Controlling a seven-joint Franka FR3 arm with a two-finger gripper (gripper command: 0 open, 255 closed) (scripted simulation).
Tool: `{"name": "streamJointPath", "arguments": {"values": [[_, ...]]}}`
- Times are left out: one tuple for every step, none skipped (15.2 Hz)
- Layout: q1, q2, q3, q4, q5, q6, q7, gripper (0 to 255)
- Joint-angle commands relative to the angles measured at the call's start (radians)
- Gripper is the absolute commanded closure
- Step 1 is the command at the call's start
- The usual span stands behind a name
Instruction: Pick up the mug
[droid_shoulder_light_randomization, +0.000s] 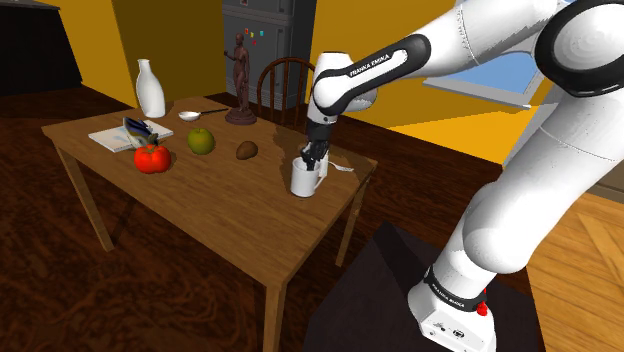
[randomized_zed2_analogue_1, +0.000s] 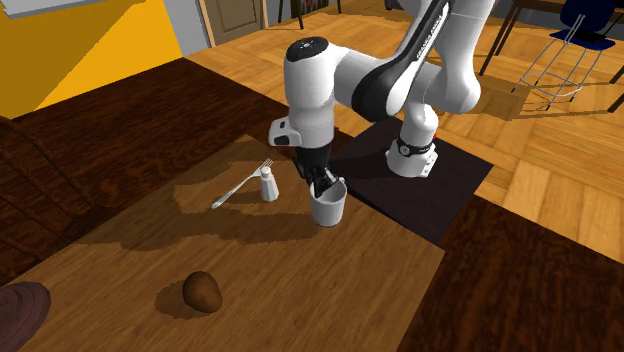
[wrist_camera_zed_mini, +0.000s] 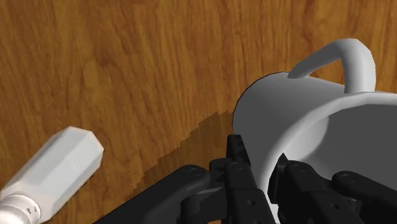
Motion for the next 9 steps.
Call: {"name": "streamJointPath", "arguments": {"values": [[0.000, -0.018, 0.001, 0.008, -0.003, -0.026, 0.004, 255], [0.000, -0.025, 0.001, 0.016, -0.004, -0.040, 0.005, 255], [-0.001, -0.031, 0.001, 0.023, -0.005, -0.054, 0.006, 255], [-0.001, -0.037, 0.001, 0.031, -0.006, -0.068, 0.008, 255], [-0.001, -0.043, 0.001, 0.039, -0.007, -0.082, 0.009, 255], [-0.001, -0.049, 0.001, 0.047, -0.008, -0.096, 0.010, 255], [-0.001, -0.054, 0.001, 0.055, -0.009, -0.109, 0.012, 255], [-0.001, -0.055, 0.001, 0.056, -0.009, -0.111, 0.012, 255], [-0.001, -0.055, 0.001, 0.057, -0.009, -0.111, 0.012, 255]]}}
